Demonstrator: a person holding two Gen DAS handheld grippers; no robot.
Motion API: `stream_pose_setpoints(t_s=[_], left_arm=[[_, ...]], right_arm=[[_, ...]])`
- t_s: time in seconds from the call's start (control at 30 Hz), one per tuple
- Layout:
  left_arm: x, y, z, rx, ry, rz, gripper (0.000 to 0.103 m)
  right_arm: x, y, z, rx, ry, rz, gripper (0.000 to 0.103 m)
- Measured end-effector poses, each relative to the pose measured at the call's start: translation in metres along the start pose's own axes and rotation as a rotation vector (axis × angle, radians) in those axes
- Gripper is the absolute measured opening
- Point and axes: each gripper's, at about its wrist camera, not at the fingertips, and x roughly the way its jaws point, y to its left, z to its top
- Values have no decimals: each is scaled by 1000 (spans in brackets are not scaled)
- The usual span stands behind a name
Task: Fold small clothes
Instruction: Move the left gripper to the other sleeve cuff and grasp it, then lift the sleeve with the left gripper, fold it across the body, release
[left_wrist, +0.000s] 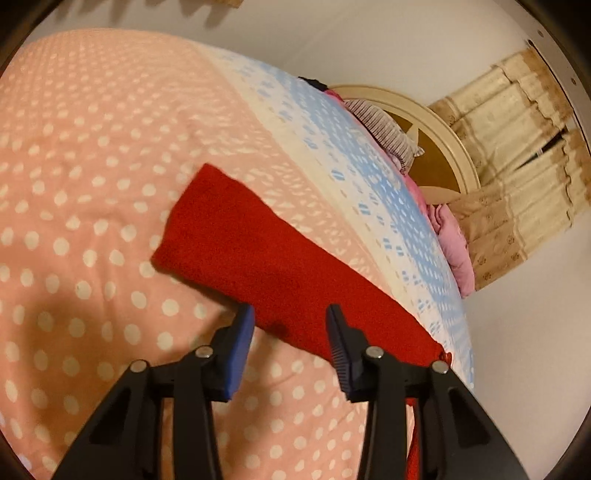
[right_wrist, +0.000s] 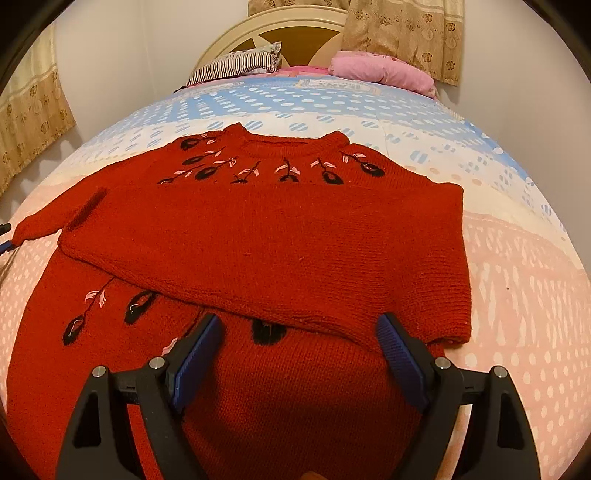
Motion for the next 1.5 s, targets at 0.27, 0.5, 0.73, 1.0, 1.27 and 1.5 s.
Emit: stream_pose_setpoints(t_s=[0.27, 0.5, 0.73, 1.0, 1.27, 1.5], left_arm=[[5, 10, 0, -15, -16, 43, 42], [14, 14, 15, -32, -54, 54, 42], [13, 9, 19, 10, -33, 60, 10], [-6, -17, 22, 89, -37, 39, 6], [-27, -73, 20, 177, -54, -27, 6], [-32, -127, 8, 238, -29, -90, 6]], right_arm=[[-1, 0, 0, -4, -2, -7, 87], [-2, 2, 0, -8, -5, -17, 87], [-2, 2, 0, -7, -6, -18, 87], [-2, 2, 0, -7, -6, -18, 87], [-2, 2, 0, -5, -9, -18, 87], [-4, 1, 0, 7, -19, -7, 87]])
